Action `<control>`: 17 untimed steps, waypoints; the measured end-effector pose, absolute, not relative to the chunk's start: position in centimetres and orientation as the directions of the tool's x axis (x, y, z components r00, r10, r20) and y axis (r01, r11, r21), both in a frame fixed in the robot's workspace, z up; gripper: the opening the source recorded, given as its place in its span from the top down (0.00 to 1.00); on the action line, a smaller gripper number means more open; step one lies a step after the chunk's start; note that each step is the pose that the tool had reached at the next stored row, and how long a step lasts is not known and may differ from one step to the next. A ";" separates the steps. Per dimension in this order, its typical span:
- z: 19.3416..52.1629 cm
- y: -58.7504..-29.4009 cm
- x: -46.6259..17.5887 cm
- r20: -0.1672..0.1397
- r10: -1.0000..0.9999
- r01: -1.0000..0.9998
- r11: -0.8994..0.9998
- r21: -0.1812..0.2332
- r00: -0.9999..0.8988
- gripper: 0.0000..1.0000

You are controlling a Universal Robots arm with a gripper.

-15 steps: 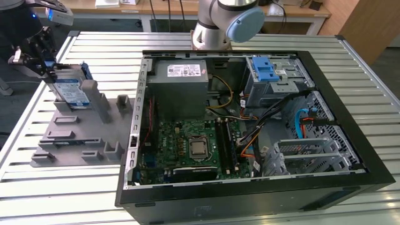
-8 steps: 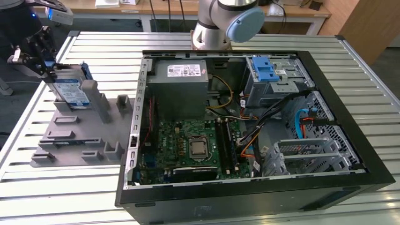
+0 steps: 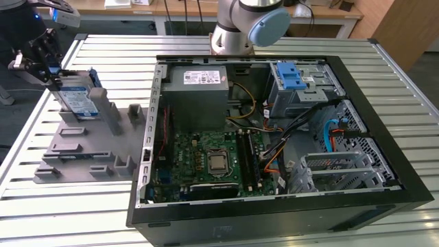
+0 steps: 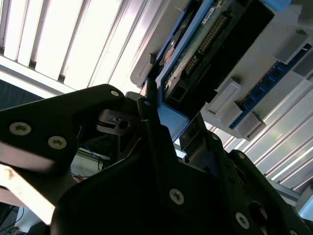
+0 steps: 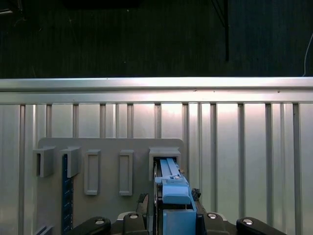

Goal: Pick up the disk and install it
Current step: 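Pick up the disk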

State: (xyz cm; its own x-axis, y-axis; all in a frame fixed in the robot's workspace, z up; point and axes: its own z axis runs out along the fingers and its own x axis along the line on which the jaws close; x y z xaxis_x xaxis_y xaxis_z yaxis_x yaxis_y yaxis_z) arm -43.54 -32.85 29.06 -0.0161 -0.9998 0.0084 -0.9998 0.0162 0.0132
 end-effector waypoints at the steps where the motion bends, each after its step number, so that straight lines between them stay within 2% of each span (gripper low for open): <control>1: 29.1 -32.9 -43.5 0.008 -1.000 -1.000 0.016 0.013 -0.016 0.56; 4: 29.1 -32.9 -43.5 0.008 -1.000 -1.000 0.016 0.013 -0.016 0.57; 5: 29.1 -32.9 -43.5 0.008 -1.000 -1.000 0.016 0.013 -0.016 0.64; 17: 29.2 -32.9 -43.5 0.008 -1.000 -1.000 0.016 0.013 -0.016 0.64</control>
